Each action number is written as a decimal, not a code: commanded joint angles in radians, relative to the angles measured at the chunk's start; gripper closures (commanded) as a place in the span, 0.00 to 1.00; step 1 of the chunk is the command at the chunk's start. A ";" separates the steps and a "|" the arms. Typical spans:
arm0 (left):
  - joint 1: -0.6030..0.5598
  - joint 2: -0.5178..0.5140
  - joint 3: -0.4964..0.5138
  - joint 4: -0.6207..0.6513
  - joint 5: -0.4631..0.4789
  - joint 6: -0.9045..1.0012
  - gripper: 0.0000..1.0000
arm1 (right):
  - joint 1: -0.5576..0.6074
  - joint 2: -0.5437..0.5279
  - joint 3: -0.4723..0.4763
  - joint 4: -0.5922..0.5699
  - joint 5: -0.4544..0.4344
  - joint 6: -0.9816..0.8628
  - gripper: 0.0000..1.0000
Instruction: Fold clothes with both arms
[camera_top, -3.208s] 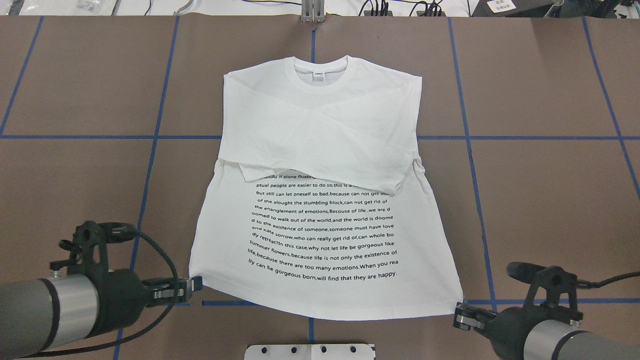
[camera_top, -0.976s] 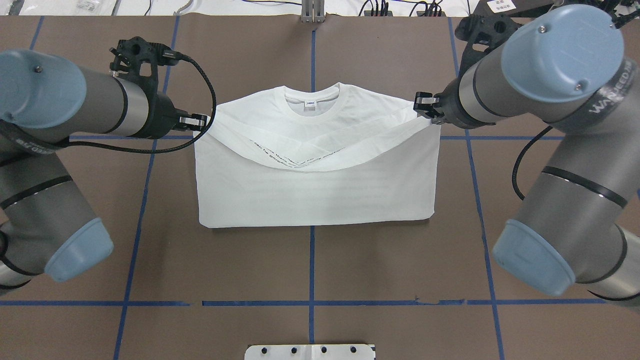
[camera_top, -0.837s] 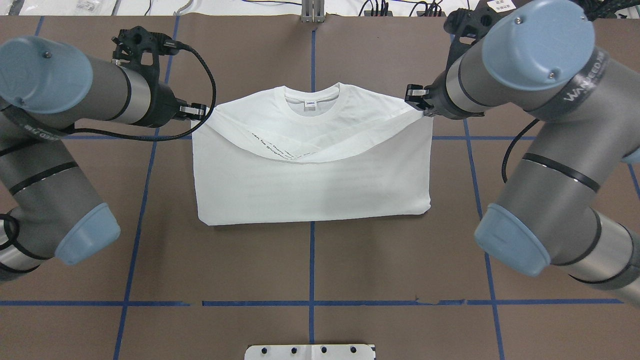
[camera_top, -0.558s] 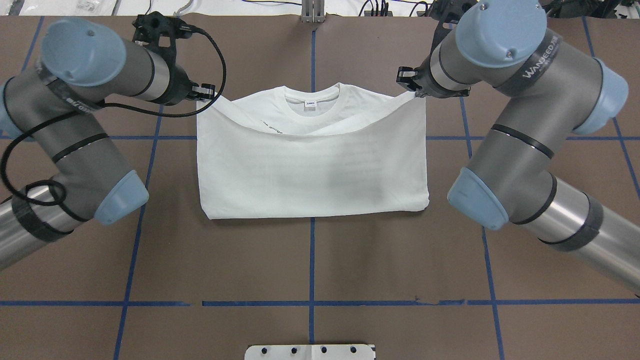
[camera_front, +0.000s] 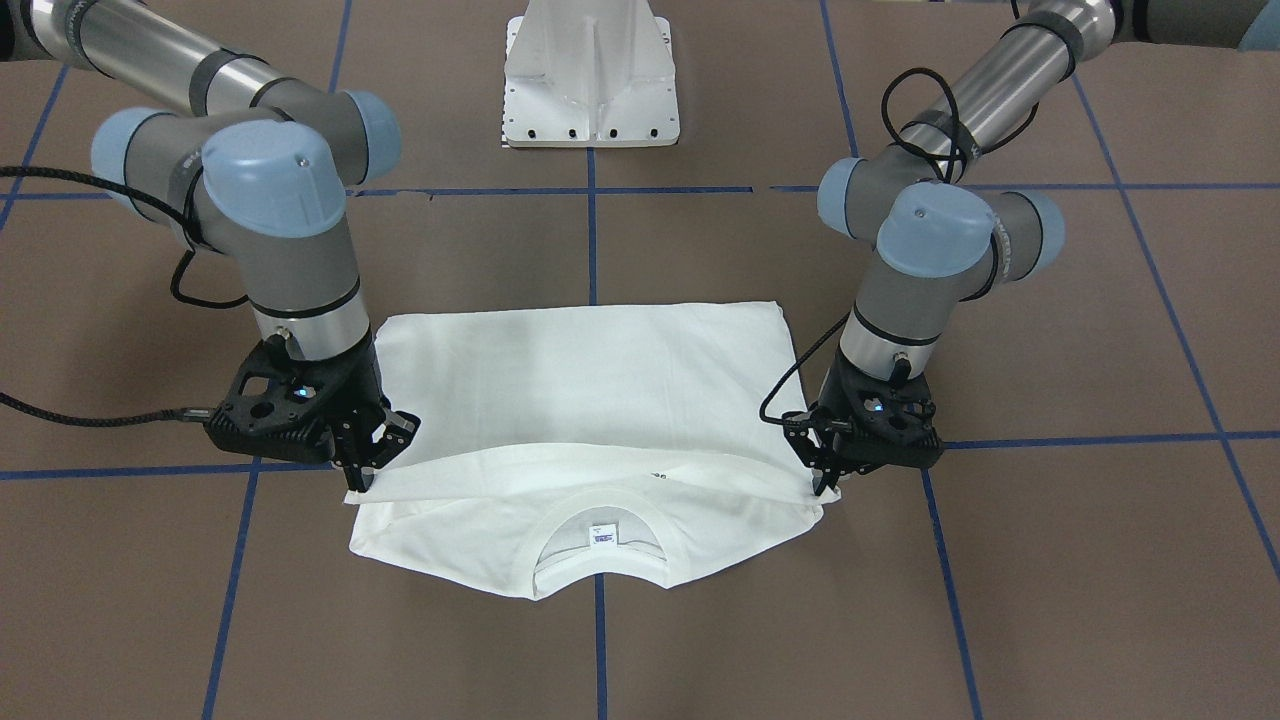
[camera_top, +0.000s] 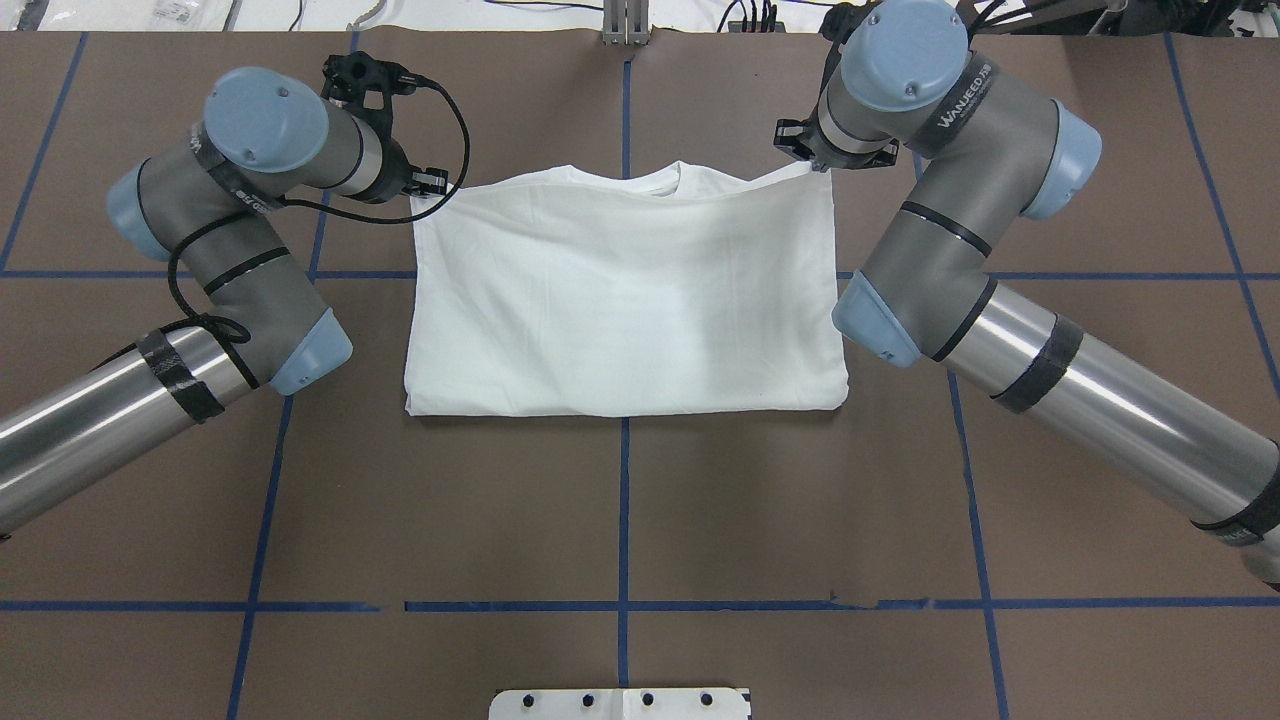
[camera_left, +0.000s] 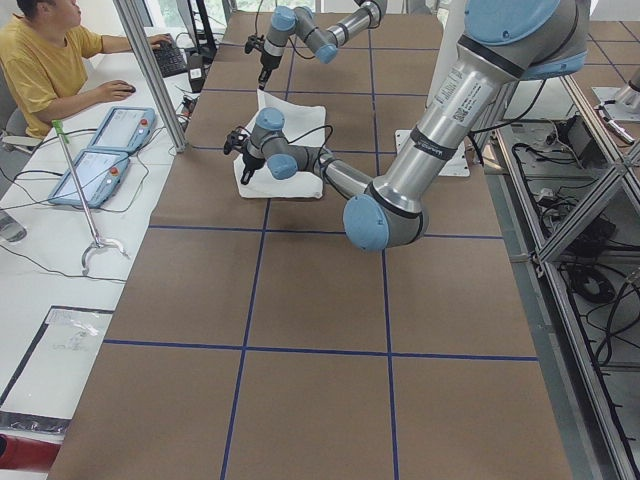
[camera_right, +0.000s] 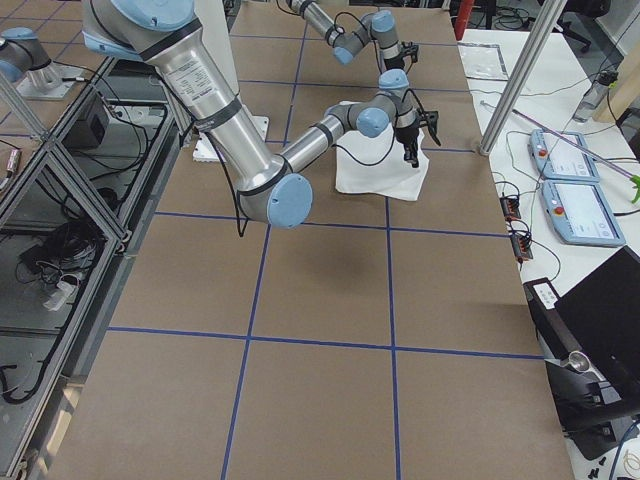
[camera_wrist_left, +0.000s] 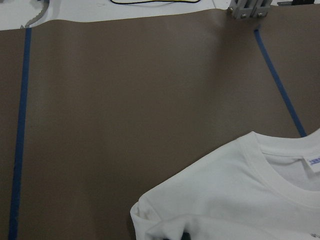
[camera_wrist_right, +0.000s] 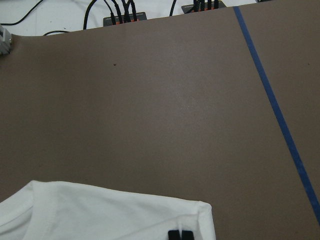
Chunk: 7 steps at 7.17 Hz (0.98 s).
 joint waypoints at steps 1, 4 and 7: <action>0.013 -0.002 0.023 -0.013 0.006 0.012 1.00 | -0.002 -0.005 -0.049 0.048 -0.002 -0.014 1.00; 0.012 0.020 -0.049 -0.018 -0.001 0.064 0.00 | -0.002 -0.010 -0.037 0.051 0.001 -0.020 0.01; 0.055 0.179 -0.265 -0.022 -0.052 0.032 0.00 | -0.003 -0.017 -0.026 0.054 0.000 -0.022 0.01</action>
